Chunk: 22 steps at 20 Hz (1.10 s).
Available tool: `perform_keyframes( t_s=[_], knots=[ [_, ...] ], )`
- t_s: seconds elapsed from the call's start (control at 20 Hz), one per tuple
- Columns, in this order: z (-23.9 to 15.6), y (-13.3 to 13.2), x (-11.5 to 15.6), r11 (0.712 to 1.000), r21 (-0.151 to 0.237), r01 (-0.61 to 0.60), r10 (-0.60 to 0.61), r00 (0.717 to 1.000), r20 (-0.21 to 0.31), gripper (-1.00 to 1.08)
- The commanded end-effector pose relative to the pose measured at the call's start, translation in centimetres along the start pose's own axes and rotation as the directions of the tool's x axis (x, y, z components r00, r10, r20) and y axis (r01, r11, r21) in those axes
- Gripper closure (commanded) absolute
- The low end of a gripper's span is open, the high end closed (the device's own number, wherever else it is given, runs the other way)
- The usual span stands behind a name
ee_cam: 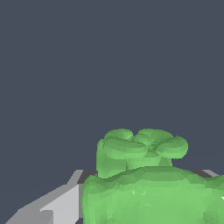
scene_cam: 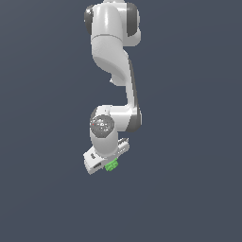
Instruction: Pick up the object and move it to a goal position.
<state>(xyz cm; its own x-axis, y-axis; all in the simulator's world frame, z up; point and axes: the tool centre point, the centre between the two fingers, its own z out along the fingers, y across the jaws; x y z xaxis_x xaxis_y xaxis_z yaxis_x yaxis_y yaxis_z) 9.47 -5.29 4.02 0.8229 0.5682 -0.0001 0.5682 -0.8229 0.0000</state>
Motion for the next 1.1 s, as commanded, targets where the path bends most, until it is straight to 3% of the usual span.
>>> perform_keyframes(
  t_s=[0.0,0.55,1.05],
  knots=[
    [0.0,0.0,0.0,1.000,0.000,0.000,0.000,1.000,0.000,1.08],
    [-2.4,-1.3,1.0,1.000,0.001,-0.023,0.023,1.000,-0.018,1.08],
    [-11.6,-5.8,4.7,0.994,0.011,-0.110,0.110,0.990,-0.085,1.08]
  ],
)
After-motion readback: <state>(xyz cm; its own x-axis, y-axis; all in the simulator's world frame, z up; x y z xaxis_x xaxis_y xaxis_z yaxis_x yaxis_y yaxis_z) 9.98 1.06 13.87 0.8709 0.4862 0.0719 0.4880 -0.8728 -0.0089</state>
